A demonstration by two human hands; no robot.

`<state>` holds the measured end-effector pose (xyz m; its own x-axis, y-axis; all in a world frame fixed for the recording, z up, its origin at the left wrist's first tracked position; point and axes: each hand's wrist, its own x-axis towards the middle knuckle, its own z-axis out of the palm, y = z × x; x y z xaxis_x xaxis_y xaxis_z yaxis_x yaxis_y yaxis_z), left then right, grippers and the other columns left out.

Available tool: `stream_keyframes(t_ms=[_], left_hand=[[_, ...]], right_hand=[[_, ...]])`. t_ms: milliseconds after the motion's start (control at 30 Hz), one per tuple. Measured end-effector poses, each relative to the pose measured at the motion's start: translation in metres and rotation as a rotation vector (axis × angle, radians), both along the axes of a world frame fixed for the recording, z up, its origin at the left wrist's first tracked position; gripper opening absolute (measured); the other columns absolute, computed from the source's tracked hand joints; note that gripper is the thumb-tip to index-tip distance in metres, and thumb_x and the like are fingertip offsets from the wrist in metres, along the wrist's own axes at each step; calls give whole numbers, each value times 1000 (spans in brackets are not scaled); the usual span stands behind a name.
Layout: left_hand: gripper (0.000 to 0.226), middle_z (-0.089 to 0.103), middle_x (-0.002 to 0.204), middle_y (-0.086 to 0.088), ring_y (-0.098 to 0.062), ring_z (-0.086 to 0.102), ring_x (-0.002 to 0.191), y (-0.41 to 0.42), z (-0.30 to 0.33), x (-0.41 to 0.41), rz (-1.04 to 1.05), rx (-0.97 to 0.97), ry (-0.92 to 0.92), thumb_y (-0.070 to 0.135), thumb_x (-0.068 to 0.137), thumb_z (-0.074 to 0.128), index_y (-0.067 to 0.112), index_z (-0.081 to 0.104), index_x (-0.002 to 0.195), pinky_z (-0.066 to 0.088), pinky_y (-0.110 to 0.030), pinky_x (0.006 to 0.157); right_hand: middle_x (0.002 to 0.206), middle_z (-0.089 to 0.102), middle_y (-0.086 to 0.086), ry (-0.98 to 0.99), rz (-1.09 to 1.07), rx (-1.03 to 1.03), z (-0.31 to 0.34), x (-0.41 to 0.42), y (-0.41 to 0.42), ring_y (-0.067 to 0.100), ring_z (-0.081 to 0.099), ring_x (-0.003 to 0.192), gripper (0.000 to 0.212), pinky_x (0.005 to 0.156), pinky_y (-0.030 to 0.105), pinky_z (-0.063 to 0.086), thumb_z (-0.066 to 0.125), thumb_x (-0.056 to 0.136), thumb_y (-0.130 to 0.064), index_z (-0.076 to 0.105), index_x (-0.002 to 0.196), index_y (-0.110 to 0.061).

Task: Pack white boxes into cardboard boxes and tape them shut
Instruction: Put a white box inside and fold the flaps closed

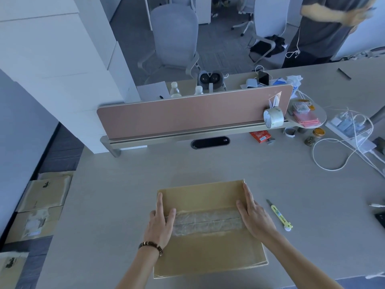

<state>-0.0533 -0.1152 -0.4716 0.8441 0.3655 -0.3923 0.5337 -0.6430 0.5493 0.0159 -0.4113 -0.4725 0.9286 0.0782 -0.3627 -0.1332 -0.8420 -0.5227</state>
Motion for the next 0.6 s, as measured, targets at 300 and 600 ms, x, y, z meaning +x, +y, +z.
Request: stream_keyframes(t_ms=[300,600], left_hand=[[69,4,161,-22,-38,-3,151,-4,17,20,-74,287,72,49,99,44,22,15,155,15,-50,120],[44,49,138,-7,-24,40,133,-52,56,88,-393,315,-45,39,100,45,15,47,137,33,-37,111]], right_hand=[[140,46,2,-29,-5,-45,19,16,1,25,52,125,65,95,36,43,45,100,-49,18,157,-32],[148,41,2,-30,-34,-72,44,39,-27,22,46,133,56,101,38,44,46,100,-47,34,151,-27]])
